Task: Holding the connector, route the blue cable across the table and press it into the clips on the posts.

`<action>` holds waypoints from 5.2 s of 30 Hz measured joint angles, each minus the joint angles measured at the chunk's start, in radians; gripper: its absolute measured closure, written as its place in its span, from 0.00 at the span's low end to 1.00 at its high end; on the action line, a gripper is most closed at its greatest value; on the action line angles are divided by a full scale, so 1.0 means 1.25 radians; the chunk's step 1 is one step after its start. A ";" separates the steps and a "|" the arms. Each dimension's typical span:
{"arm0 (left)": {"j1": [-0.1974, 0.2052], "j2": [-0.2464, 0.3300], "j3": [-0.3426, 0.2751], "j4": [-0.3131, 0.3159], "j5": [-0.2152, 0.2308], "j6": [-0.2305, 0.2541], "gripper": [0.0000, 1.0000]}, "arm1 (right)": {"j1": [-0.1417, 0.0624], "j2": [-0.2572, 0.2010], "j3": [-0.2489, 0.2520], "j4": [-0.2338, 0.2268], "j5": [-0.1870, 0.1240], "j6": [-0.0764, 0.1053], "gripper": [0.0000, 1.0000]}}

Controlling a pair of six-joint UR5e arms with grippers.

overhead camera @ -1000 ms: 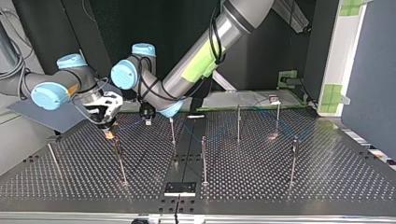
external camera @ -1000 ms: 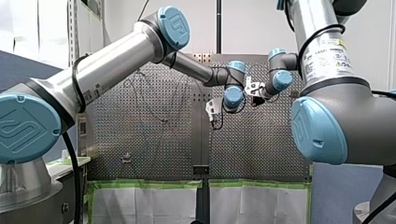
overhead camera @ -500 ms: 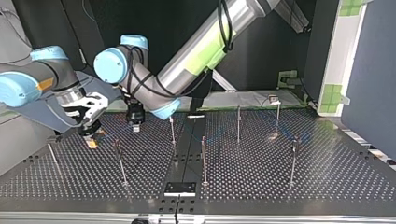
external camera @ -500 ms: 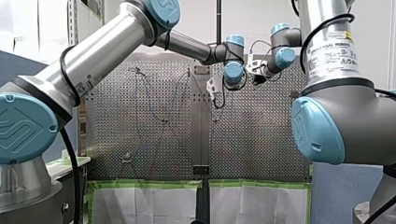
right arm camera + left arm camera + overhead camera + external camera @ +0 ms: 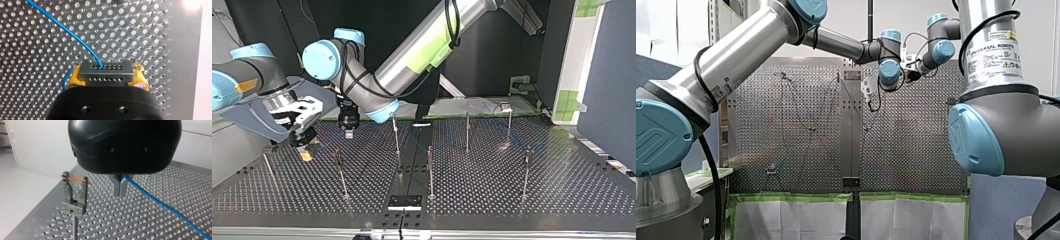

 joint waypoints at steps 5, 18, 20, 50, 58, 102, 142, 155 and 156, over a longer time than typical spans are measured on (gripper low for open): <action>0.001 0.003 0.000 0.006 0.000 -0.002 1.00 | -0.001 -0.012 -0.006 0.005 -0.008 0.001 1.00; 0.033 0.002 0.001 0.091 -0.001 -0.004 1.00 | 0.000 -0.016 -0.010 0.001 -0.043 0.001 1.00; 0.047 0.002 0.001 0.109 0.003 -0.002 1.00 | -0.001 -0.013 -0.010 -0.001 -0.048 0.001 1.00; 0.127 0.000 -0.051 0.176 0.155 -0.008 0.26 | -0.019 0.030 -0.053 -0.011 -0.064 0.001 1.00; 0.118 0.001 -0.058 0.144 0.158 -0.014 0.01 | -0.019 0.031 -0.054 -0.010 -0.064 -0.001 1.00; 0.080 0.228 -0.258 0.124 0.152 -0.035 0.01 | -0.004 0.031 -0.054 -0.007 -0.067 0.000 1.00; 0.055 0.375 -0.545 0.401 0.045 -0.130 0.01 | 0.008 0.031 -0.053 -0.005 -0.065 -0.003 1.00; 0.053 0.375 -0.632 0.488 0.046 -0.127 0.01 | 0.008 0.032 -0.053 -0.005 -0.065 -0.003 1.00; 0.052 0.375 -0.638 0.495 0.046 -0.126 0.01 | 0.008 0.032 -0.053 -0.005 -0.065 -0.003 1.00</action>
